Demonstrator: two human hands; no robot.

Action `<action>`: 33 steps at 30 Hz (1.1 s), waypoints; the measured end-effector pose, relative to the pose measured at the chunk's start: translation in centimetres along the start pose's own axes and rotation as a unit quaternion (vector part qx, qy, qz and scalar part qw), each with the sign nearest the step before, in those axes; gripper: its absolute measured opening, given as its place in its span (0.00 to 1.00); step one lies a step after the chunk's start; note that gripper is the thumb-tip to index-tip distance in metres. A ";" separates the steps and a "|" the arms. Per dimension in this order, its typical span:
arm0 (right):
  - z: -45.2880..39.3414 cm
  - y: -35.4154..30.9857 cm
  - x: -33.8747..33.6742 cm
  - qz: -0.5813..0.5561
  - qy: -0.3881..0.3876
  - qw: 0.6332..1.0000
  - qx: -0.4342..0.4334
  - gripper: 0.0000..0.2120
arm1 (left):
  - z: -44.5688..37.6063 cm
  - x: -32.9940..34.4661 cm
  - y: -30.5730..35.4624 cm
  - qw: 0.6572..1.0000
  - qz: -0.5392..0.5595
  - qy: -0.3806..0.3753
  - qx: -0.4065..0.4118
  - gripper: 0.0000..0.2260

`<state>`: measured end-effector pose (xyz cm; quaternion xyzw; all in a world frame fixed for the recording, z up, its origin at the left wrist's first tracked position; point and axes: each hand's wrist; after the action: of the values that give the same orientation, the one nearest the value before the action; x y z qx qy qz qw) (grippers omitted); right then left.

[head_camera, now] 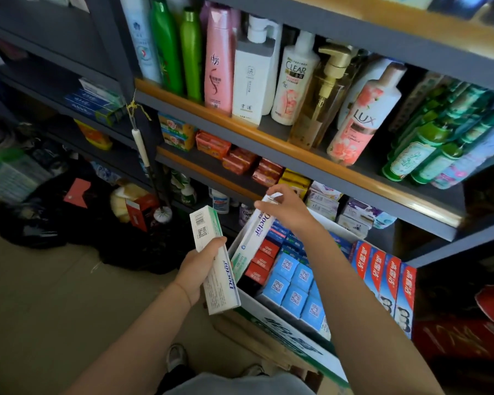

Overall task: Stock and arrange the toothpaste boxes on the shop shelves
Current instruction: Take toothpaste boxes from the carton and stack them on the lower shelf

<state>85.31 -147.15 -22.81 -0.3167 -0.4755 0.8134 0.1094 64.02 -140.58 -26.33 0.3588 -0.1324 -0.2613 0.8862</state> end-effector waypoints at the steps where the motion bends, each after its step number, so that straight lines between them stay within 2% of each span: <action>1: 0.1 0.3 0.1 -0.031 0.002 1.000 -0.005 0.20 | 0.2 0.0 0.1 1.000 -0.007 0.001 0.001 0.19; 4: 0.6 0.7 0.5 -0.143 0.048 0.988 -0.020 0.21 | 0.5 0.2 0.3 1.000 -0.018 0.005 0.005 0.21; 6: 0.9 -0.3 0.3 -0.250 0.077 0.965 -0.023 0.21 | 0.9 0.1 0.9 0.999 -0.027 0.012 0.015 0.18; 8: 1.5 -2.1 -0.4 -0.335 0.074 0.939 -0.026 0.19 | 1.1 -0.5 1.9 0.999 -0.020 0.003 0.030 0.18; 10: 2.3 -4.1 -0.8 -0.367 0.051 0.928 -0.021 0.17 | 1.4 -1.5 3.3 0.998 -0.015 -0.035 0.049 0.18; 13: 3.2 -6.2 1.1 -0.372 0.005 0.928 0.008 0.26 | 2.1 -3.6 5.6 0.992 0.000 -0.104 0.068 0.16; 16: 3.9 -8.6 5.6 -0.413 -0.014 0.910 0.032 0.24 | 2.6 -7.2 7.3 0.984 0.056 -0.159 0.051 0.17; 19: 3.7 -11.5 11.9 -0.427 -0.034 0.903 0.042 0.23 | 2.4 -12.7 8.5 0.973 0.108 -0.195 0.053 0.22; 22: 2.8 -15.2 19.7 -0.439 -0.070 0.894 0.058 0.24 | 1.5 -20.1 9.7 0.948 0.204 -0.239 0.042 0.30; 25: 0.9 -19.4 28.0 -0.426 -0.070 0.899 0.076 0.22 | 0.8 -27.7 10.8 0.929 0.247 -0.272 0.032 0.27; 26: 0.3 -21.0 30.6 -0.411 -0.061 0.906 0.082 0.24 | 0.6 -30.0 11.3 0.927 0.256 -0.273 0.035 0.25; 28: -0.8 -23.7 35.2 -0.367 -0.049 0.925 0.083 0.34 | 0.1 -34.1 12.2 0.926 0.276 -0.254 0.034 0.19; 29: -1.3 -24.8 37.1 -0.342 -0.052 0.935 0.080 0.34 | -0.1 -35.8 12.7 0.928 0.280 -0.243 0.036 0.18; 33: -3.7 -28.2 42.6 -0.259 -0.128 0.956 0.043 0.19 | -2.7 -41.2 14.9 0.929 0.324 -0.170 0.057 0.19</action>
<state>51.04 -109.36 -17.81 -0.0712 -0.5160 0.8105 0.2679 36.55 -107.00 -19.68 0.2962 -0.4045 -0.0088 0.8652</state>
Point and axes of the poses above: each hand's wrist, its own z-axis away from the middle knuckle, its own x-axis out of the palm, y = z × x, and after that the axes turned 3 degrees about z, right-handed
